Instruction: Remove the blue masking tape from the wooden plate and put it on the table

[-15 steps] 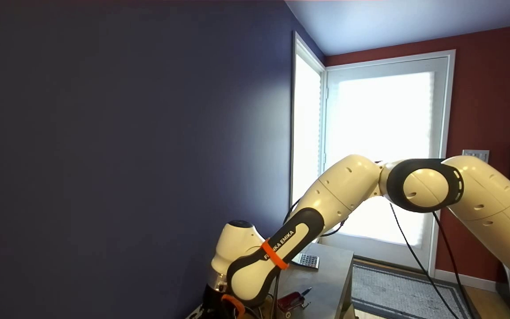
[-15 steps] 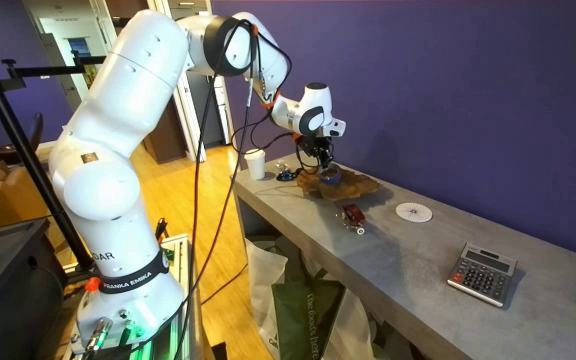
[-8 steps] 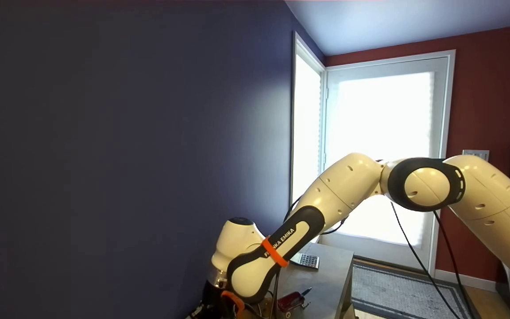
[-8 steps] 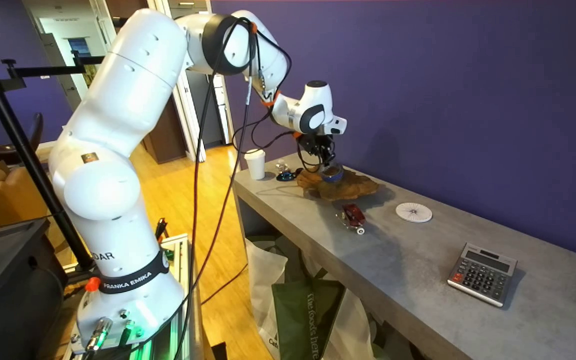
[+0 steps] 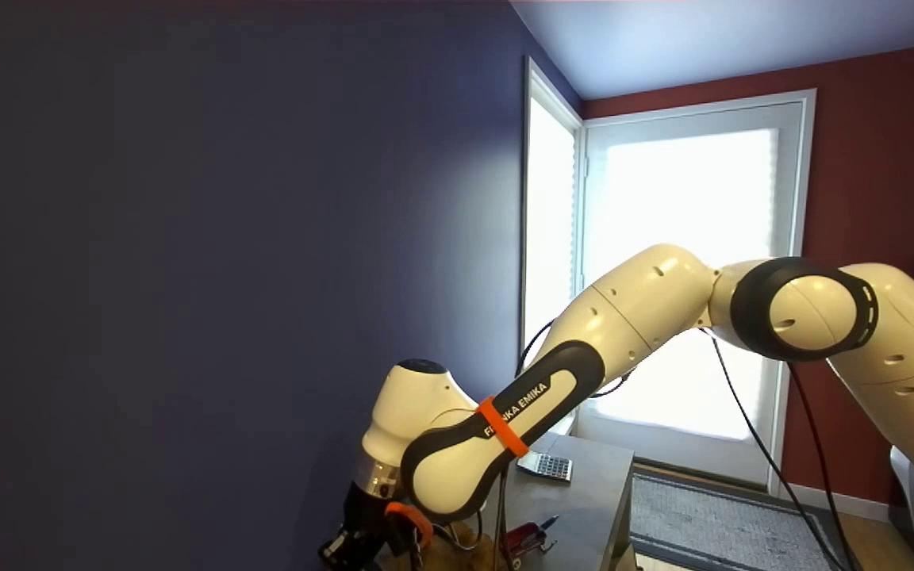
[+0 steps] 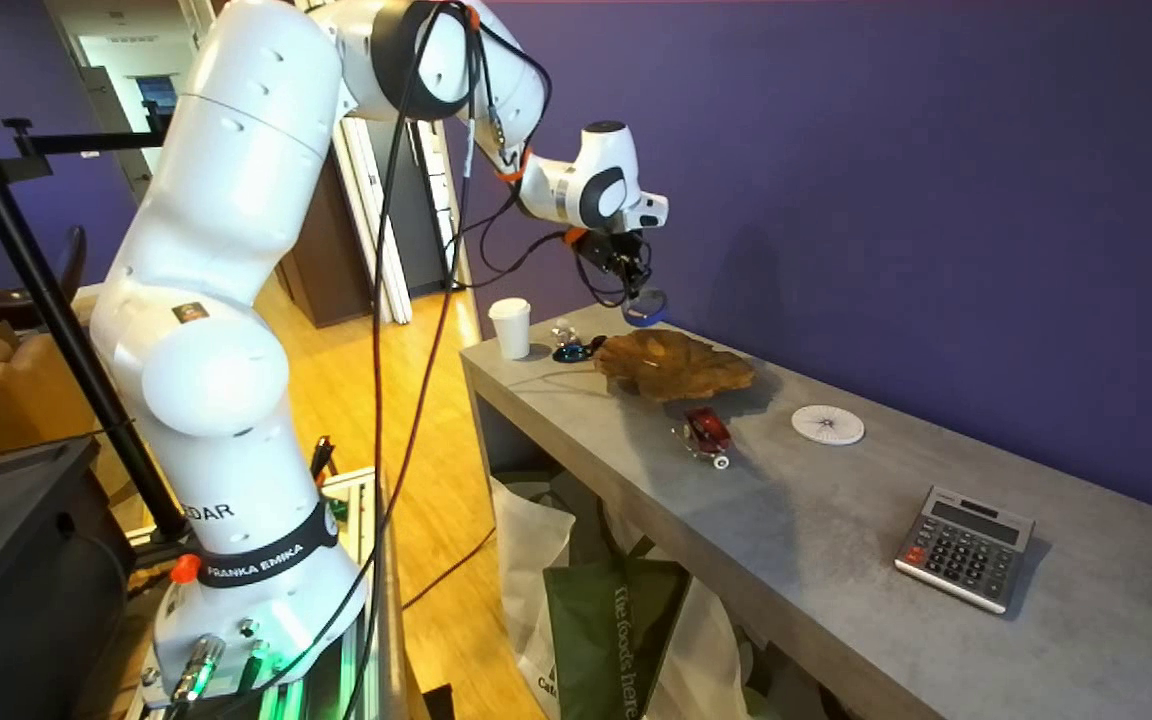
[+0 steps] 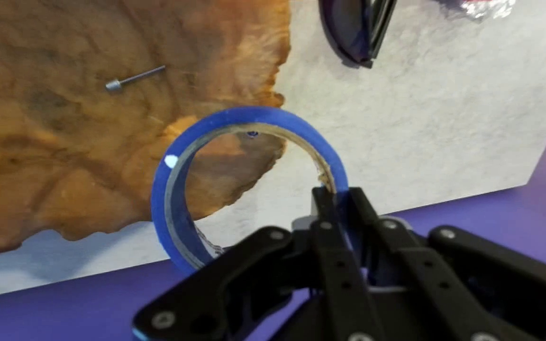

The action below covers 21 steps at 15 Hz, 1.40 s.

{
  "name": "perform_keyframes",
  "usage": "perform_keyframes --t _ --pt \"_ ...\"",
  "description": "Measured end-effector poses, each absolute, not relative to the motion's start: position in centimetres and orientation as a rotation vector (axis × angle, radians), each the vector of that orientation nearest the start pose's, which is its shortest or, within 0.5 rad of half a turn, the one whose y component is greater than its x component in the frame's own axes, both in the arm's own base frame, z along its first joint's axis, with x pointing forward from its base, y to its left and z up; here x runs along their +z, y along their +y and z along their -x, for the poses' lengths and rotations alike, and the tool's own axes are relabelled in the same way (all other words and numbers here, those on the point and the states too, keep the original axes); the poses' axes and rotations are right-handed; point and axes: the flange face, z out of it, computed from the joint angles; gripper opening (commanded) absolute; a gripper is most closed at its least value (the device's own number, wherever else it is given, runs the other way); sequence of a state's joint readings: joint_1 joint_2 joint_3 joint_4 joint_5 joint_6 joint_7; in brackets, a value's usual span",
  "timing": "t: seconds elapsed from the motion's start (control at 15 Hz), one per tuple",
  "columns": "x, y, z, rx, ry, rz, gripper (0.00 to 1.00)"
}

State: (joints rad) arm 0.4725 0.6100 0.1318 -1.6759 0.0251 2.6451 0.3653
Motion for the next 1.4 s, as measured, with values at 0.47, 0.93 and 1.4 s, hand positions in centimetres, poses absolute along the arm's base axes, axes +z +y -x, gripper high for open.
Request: perform_keyframes --t 0.47,0.93,1.4 --pt "29.6 45.6 -53.6 -0.359 -0.762 2.933 0.03" --pt "29.2 47.5 -51.6 -0.339 -0.957 2.931 0.12" --pt "28.9 48.2 -51.1 -0.339 -1.082 2.897 0.03"
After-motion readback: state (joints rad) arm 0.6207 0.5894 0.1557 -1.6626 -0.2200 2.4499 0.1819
